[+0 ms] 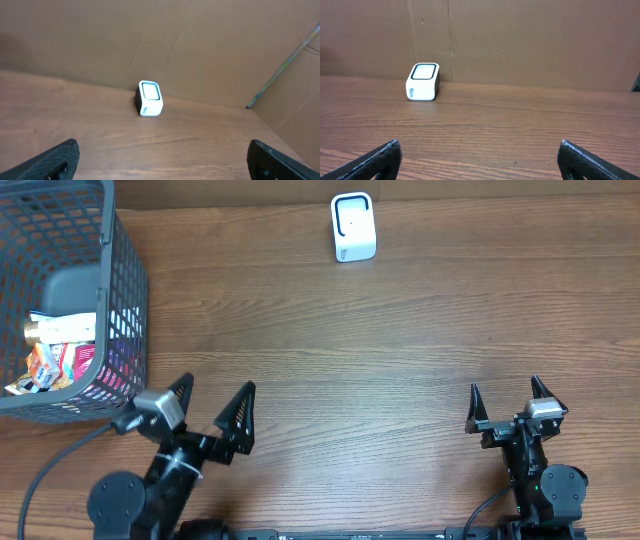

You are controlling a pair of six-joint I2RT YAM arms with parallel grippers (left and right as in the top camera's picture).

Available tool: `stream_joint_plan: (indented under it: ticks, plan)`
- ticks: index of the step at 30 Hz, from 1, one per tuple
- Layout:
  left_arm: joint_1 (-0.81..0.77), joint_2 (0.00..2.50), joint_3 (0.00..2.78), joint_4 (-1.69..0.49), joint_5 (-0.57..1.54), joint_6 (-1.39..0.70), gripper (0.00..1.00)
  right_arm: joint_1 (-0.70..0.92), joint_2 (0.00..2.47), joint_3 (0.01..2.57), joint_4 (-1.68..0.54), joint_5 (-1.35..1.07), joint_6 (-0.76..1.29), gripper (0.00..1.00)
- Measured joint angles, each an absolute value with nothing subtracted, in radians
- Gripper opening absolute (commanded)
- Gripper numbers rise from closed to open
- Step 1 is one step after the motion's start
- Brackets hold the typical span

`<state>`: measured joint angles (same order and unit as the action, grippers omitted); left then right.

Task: Scan the item barcode
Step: 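Move the left gripper over the grey basket and lower into it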

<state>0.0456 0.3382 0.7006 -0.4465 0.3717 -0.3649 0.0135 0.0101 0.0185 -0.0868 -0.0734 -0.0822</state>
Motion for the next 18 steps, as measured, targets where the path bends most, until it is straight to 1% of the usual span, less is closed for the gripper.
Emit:
stream_joint_plan:
  ticks: [5,8,9,12,13,15,18]
  plan:
    - [0.046,0.372,0.723,-0.418,0.400,-0.310,1.00,0.014,0.010,0.019,-0.086,-0.073,-0.082,1.00]
    - [0.046,0.390,0.752,-0.472,0.408,-0.264,1.00,0.014,0.010,0.019,-0.086,-0.073,-0.082,1.00]
    - [0.046,0.405,0.770,-0.503,0.402,-0.257,1.00,0.014,0.010,0.019,-0.087,-0.073,-0.082,1.00]
    - [0.046,0.524,0.904,-0.693,0.349,-0.247,1.00,0.014,0.010,0.019,-0.086,-0.073,-0.082,1.00]
    - [0.046,0.582,0.968,-0.786,0.335,-0.235,1.00,0.014,0.010,0.019,-0.087,-0.073,-0.082,1.00]
    - [0.046,0.704,1.081,-0.895,0.322,-0.207,1.00,0.014,0.010,0.019,-0.086,-0.073,-0.082,1.00]
    - [0.046,0.835,1.186,-0.965,0.321,-0.180,1.00,0.014,0.010,0.019,-0.087,-0.073,-0.082,1.00]
